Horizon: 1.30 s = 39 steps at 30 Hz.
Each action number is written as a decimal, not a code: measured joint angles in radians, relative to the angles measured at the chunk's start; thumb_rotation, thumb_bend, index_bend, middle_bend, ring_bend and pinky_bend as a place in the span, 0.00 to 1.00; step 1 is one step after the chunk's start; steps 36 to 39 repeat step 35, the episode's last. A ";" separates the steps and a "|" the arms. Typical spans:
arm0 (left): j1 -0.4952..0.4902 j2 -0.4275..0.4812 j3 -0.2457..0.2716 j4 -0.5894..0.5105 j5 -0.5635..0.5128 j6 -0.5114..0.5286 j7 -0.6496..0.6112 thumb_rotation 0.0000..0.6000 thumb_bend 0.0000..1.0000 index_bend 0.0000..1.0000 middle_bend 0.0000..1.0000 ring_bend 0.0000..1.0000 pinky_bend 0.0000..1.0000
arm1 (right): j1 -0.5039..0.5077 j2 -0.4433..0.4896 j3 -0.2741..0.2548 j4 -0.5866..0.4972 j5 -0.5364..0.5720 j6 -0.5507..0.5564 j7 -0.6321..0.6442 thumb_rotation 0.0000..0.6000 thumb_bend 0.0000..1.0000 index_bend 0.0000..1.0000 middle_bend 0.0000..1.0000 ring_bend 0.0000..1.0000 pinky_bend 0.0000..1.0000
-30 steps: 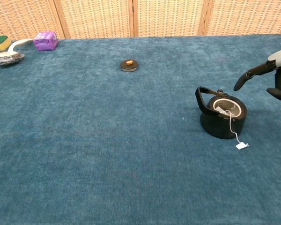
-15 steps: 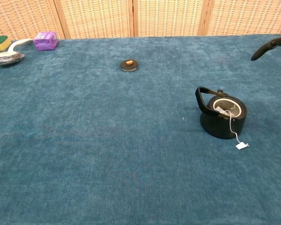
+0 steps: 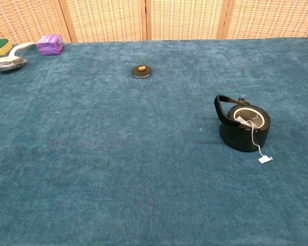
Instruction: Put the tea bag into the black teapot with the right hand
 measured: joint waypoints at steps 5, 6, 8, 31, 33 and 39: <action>0.004 -0.009 0.000 0.019 0.018 0.018 0.016 1.00 0.27 0.13 0.19 0.09 0.14 | -0.094 -0.063 -0.015 0.016 -0.026 0.145 -0.060 1.00 0.56 0.18 0.58 0.66 0.75; 0.005 -0.012 0.000 0.025 0.025 0.025 0.022 1.00 0.27 0.13 0.19 0.09 0.14 | -0.111 -0.076 -0.018 0.022 -0.034 0.169 -0.067 1.00 0.56 0.18 0.58 0.65 0.73; 0.007 -0.019 0.000 0.038 0.043 0.041 0.034 1.00 0.27 0.13 0.19 0.09 0.14 | -0.152 -0.104 -0.027 0.038 -0.055 0.225 -0.076 1.00 0.56 0.18 0.57 0.63 0.69; 0.007 -0.041 0.017 0.011 0.127 0.073 0.056 1.00 0.27 0.13 0.19 0.09 0.13 | -0.382 -0.201 -0.028 0.154 -0.214 0.405 0.014 1.00 0.49 0.27 0.56 0.59 0.60; 0.007 -0.039 0.017 0.006 0.125 0.072 0.062 1.00 0.27 0.13 0.19 0.09 0.13 | -0.385 -0.203 -0.021 0.158 -0.215 0.400 0.018 1.00 0.49 0.27 0.56 0.59 0.60; 0.007 -0.038 0.018 0.003 0.120 0.067 0.064 1.00 0.27 0.13 0.19 0.09 0.13 | -0.387 -0.205 -0.014 0.162 -0.215 0.391 0.023 1.00 0.49 0.28 0.56 0.59 0.60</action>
